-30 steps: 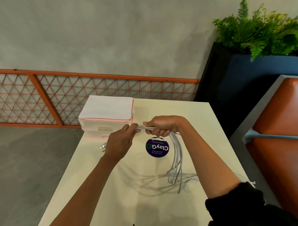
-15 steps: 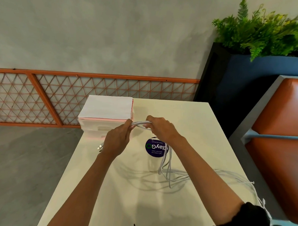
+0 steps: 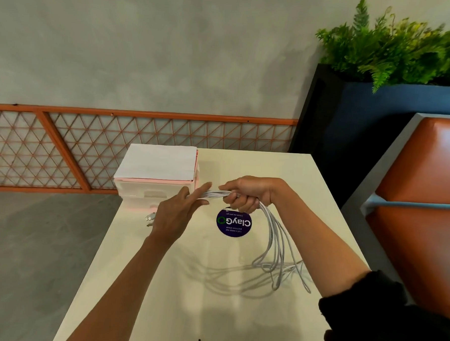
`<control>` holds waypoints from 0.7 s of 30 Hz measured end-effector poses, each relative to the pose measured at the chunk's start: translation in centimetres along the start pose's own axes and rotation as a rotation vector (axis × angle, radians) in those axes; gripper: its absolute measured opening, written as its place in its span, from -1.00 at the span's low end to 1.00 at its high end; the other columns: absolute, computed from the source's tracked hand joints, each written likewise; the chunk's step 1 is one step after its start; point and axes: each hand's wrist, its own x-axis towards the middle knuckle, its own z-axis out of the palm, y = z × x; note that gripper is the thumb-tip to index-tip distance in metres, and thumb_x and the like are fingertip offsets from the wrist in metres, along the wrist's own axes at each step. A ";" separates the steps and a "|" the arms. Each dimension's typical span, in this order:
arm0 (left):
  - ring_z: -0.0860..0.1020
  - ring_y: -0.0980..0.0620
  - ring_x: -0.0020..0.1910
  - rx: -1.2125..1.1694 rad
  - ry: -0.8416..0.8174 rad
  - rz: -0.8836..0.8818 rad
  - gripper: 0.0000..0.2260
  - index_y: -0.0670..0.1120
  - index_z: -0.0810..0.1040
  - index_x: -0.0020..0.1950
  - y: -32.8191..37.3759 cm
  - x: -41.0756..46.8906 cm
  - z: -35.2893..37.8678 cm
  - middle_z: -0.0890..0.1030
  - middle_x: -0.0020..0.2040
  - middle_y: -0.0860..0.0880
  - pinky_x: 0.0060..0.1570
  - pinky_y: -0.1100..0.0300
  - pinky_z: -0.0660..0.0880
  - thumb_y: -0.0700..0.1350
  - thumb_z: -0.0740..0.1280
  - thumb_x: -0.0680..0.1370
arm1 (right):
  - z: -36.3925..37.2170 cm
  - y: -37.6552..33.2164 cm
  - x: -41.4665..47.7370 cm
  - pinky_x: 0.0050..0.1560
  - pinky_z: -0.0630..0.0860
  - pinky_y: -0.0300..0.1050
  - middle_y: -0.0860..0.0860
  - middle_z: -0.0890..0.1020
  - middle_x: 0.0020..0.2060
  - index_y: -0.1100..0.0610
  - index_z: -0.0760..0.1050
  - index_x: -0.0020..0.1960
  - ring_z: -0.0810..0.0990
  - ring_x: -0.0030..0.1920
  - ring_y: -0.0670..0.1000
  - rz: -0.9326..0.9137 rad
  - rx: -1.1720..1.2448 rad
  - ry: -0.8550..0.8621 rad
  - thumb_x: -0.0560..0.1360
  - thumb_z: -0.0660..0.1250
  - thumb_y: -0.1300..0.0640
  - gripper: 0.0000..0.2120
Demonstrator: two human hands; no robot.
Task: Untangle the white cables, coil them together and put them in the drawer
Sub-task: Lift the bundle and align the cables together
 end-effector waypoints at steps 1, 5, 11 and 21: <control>0.38 -0.03 -0.57 0.008 0.000 -0.008 -0.60 0.06 0.35 0.32 0.2 0.1 -0.1 0.44 -0.34 -0.05 -0.62 0.25 0.26 0.17 -0.13 0.65 | -0.1 0.0 0.0 -0.66 -0.01 -0.34 -0.10 0.19 -0.63 0.06 0.25 -0.45 0.10 -0.68 -0.17 0.014 0.011 -0.010 0.66 -0.07 -0.08 -0.46; 0.38 -0.05 -0.61 0.064 0.044 -0.031 -0.70 0.02 0.38 0.15 0.4 0.8 -0.4 0.45 -0.38 -0.05 -0.63 0.27 0.25 0.09 -0.08 0.67 | 0.3 0.3 -0.3 -0.65 0.04 -0.35 -0.09 0.21 -0.56 0.08 0.28 -0.36 0.09 -0.62 -0.18 -0.092 -0.094 0.030 0.61 0.00 -0.20 -0.51; 0.46 -0.06 -0.58 0.044 0.042 -0.063 -0.87 -0.02 0.38 0.14 -1.0 1.0 -0.1 0.54 -0.37 -0.05 -0.54 0.31 0.28 -0.04 0.21 0.62 | 0.5 1.7 -1.1 -0.47 0.23 -0.27 0.04 0.40 -0.25 0.11 0.33 0.09 0.26 -0.40 -0.07 -0.365 -0.500 0.399 0.55 0.31 0.02 -0.77; 0.54 -0.08 -0.45 -0.055 -0.013 -0.082 -0.65 0.02 0.39 0.15 -1.8 0.6 -0.1 0.62 -0.26 0.00 -0.52 0.24 0.30 0.14 -0.11 0.66 | 0.5 1.8 -2.4 -0.54 0.10 -0.30 -0.03 0.20 -0.47 0.10 0.29 -0.30 0.12 -0.48 -0.07 -0.354 -0.466 0.508 0.61 0.05 -0.19 -0.55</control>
